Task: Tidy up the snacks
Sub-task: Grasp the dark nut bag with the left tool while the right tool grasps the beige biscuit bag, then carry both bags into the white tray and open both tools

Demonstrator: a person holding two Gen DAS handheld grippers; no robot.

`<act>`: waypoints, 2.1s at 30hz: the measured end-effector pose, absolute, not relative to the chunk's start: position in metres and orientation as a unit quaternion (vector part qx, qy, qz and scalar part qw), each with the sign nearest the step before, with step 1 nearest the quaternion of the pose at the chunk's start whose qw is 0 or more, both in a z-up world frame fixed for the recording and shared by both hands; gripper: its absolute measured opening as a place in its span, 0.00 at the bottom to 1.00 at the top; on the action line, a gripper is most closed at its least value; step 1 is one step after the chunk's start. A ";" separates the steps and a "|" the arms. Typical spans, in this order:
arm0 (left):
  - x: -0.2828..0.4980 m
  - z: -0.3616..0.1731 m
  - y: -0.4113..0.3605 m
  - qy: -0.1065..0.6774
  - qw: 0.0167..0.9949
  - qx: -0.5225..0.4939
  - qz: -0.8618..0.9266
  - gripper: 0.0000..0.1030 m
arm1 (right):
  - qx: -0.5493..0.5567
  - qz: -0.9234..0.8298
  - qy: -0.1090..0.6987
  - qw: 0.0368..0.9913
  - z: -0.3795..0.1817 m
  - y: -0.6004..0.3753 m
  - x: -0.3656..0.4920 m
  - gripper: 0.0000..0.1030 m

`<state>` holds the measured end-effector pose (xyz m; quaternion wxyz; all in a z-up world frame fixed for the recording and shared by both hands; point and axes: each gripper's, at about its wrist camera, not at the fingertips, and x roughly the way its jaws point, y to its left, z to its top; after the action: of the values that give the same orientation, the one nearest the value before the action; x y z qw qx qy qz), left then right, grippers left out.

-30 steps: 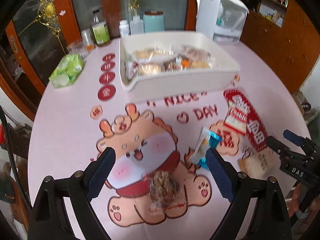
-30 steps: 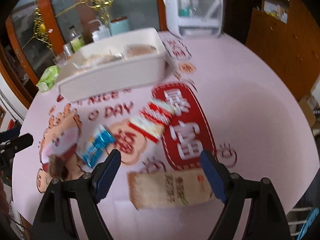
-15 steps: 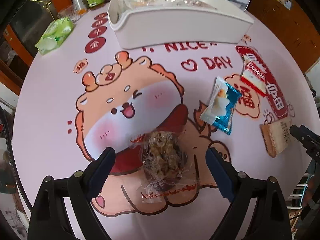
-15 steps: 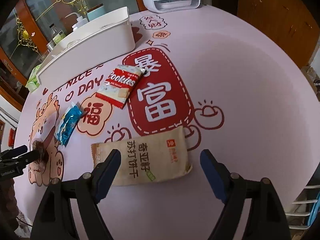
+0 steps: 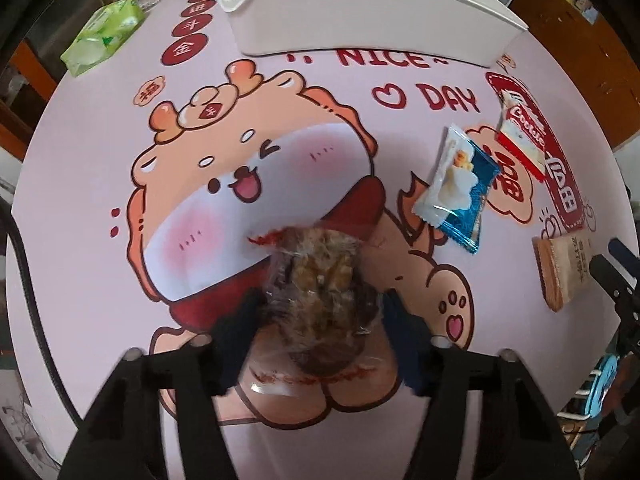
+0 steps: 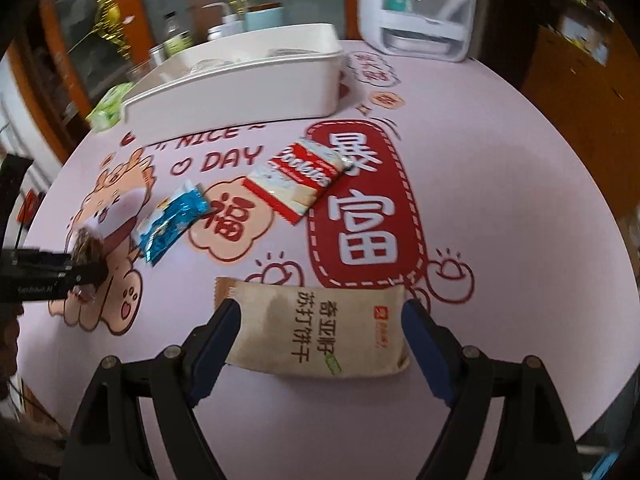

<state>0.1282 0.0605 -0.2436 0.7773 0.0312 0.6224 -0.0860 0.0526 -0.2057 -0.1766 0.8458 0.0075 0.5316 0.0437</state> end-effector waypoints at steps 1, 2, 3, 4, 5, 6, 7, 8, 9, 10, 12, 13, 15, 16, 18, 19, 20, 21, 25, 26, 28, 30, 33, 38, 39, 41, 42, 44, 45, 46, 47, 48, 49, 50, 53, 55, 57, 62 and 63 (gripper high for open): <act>0.128 -0.244 0.060 0.622 0.777 0.034 -0.086 0.56 | -0.008 0.058 0.530 0.846 -0.176 -0.203 0.052 0.81; 0.128 -0.244 0.060 0.621 0.778 0.034 -0.086 0.55 | -0.024 0.072 0.529 0.845 -0.177 -0.199 0.050 0.81; 0.128 -0.244 0.060 0.621 0.779 0.033 -0.086 0.55 | -0.042 0.089 0.527 0.844 -0.177 -0.196 0.048 0.81; 0.127 -0.244 0.059 0.620 0.779 0.033 -0.085 0.55 | -0.055 0.101 0.526 0.843 -0.177 -0.194 0.047 0.81; 0.127 -0.244 0.059 0.620 0.779 0.034 -0.085 0.55 | -0.082 0.124 0.525 0.838 -0.178 -0.189 0.044 0.81; 0.127 -0.245 0.059 0.621 0.778 0.035 -0.085 0.54 | -0.098 0.139 0.524 0.835 -0.179 -0.187 0.042 0.81; 0.127 -0.244 0.059 0.621 0.778 0.037 -0.084 0.54 | -0.113 0.155 0.523 0.830 -0.179 -0.185 0.041 0.81; 0.128 -0.244 0.057 0.622 0.778 0.039 -0.084 0.54 | -0.129 0.173 0.522 0.825 -0.180 -0.183 0.039 0.81; 0.128 -0.244 0.056 0.623 0.777 0.040 -0.083 0.54 | -0.148 0.191 0.522 0.818 -0.182 -0.182 0.039 0.81; 0.128 -0.244 0.055 0.623 0.777 0.042 -0.082 0.54 | -0.161 0.203 0.523 0.812 -0.182 -0.180 0.038 0.81; 0.128 -0.243 0.055 0.623 0.777 0.045 -0.081 0.54 | -0.197 0.232 0.522 0.797 -0.186 -0.178 0.038 0.81; 0.128 -0.244 0.054 0.623 0.777 0.045 -0.080 0.55 | -0.213 0.247 0.523 0.788 -0.187 -0.176 0.039 0.81; 0.128 -0.244 0.054 0.622 0.777 0.046 -0.078 0.55 | -0.241 0.266 0.521 0.775 -0.190 -0.173 0.041 0.81; 0.128 -0.244 0.054 0.623 0.777 0.045 -0.077 0.55 | -0.256 0.280 0.519 0.766 -0.192 -0.172 0.043 0.81; 0.127 -0.245 0.054 0.624 0.777 0.043 -0.075 0.55 | -0.280 0.292 0.519 0.753 -0.197 -0.169 0.049 0.81; 0.127 -0.244 0.054 0.625 0.776 0.044 -0.074 0.55 | -0.290 0.298 0.519 0.747 -0.200 -0.168 0.053 0.81; 0.128 -0.244 0.054 0.625 0.776 0.045 -0.073 0.55 | -0.300 0.306 0.525 0.735 -0.206 -0.168 0.059 0.81; 0.128 -0.244 0.053 0.626 0.775 0.046 -0.073 0.55 | -0.293 0.317 0.529 0.730 -0.206 -0.169 0.064 0.81; 0.131 -0.244 0.050 0.631 0.771 0.052 -0.069 0.55 | -0.236 0.356 0.587 0.687 -0.217 -0.179 0.091 0.83; 0.131 -0.244 0.049 0.631 0.771 0.052 -0.070 0.55 | -0.239 0.355 0.585 0.688 -0.217 -0.179 0.094 0.81; 0.133 -0.245 0.045 0.632 0.769 0.056 -0.070 0.55 | -0.247 0.357 0.590 0.681 -0.217 -0.179 0.097 0.77; 0.134 -0.245 0.040 0.633 0.768 0.060 -0.074 0.54 | -0.252 0.358 0.591 0.678 -0.214 -0.180 0.098 0.64; 0.136 -0.245 0.031 0.634 0.767 0.063 -0.080 0.54 | -0.261 0.361 0.595 0.669 -0.213 -0.183 0.094 0.63; 0.138 -0.244 0.022 0.636 0.765 0.054 -0.084 0.52 | -0.263 0.365 0.591 0.670 -0.201 -0.188 0.090 0.61; 0.139 -0.243 0.021 0.638 0.764 0.051 -0.086 0.51 | -0.257 0.364 0.587 0.676 -0.194 -0.190 0.091 0.61; 0.142 -0.240 0.018 0.638 0.764 0.047 -0.088 0.46 | -0.245 0.364 0.575 0.691 -0.177 -0.191 0.093 0.61; 0.142 -0.237 0.016 0.638 0.763 0.045 -0.090 0.46 | -0.238 0.365 0.567 0.699 -0.168 -0.191 0.095 0.61; 0.147 -0.230 0.011 0.633 0.767 0.043 -0.093 0.46 | -0.227 0.369 0.554 0.711 -0.152 -0.192 0.098 0.61; 0.149 -0.224 0.010 0.628 0.771 0.044 -0.095 0.46 | -0.223 0.370 0.546 0.717 -0.144 -0.191 0.100 0.61; 0.152 -0.218 0.007 0.622 0.775 0.046 -0.097 0.45 | -0.220 0.371 0.540 0.722 -0.138 -0.190 0.101 0.61; 0.154 -0.211 0.005 0.615 0.781 0.048 -0.100 0.45 | -0.217 0.373 0.530 0.730 -0.128 -0.187 0.106 0.61; 0.158 -0.204 0.004 0.608 0.786 0.050 -0.104 0.45 | -0.214 0.373 0.524 0.735 -0.122 -0.183 0.105 0.61; 0.161 -0.198 0.001 0.602 0.789 0.051 -0.106 0.45 | -0.210 0.372 0.516 0.742 -0.115 -0.182 0.107 0.61; 0.163 -0.190 -0.002 0.595 0.794 0.053 -0.109 0.45 | -0.204 0.371 0.509 0.749 -0.109 -0.181 0.112 0.61; 0.170 -0.164 -0.008 0.571 0.810 0.061 -0.120 0.45 | -0.186 0.366 0.485 0.772 -0.089 -0.180 0.127 0.61; 0.173 -0.144 -0.006 0.555 0.820 0.065 -0.123 0.45 | -0.181 0.361 0.470 0.785 -0.077 -0.176 0.137 0.61; 0.182 -0.122 -0.003 0.535 0.833 0.071 -0.121 0.45 | -0.169 0.356 0.451 0.801 -0.062 -0.173 0.152 0.61; 0.217 -0.070 0.002 0.492 0.860 0.081 -0.112 0.45 | -0.133 0.331 0.412 0.839 -0.027 -0.168 0.204 0.61; 0.227 -0.058 0.003 0.481 0.866 0.083 -0.110 0.45 | -0.123 0.323 0.407 0.846 -0.020 -0.167 0.217 0.61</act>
<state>0.2265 0.0028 -0.0582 0.8658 0.0831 0.4811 -0.1095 0.2169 -0.1674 -0.0203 0.8455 -0.1230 0.4071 0.3229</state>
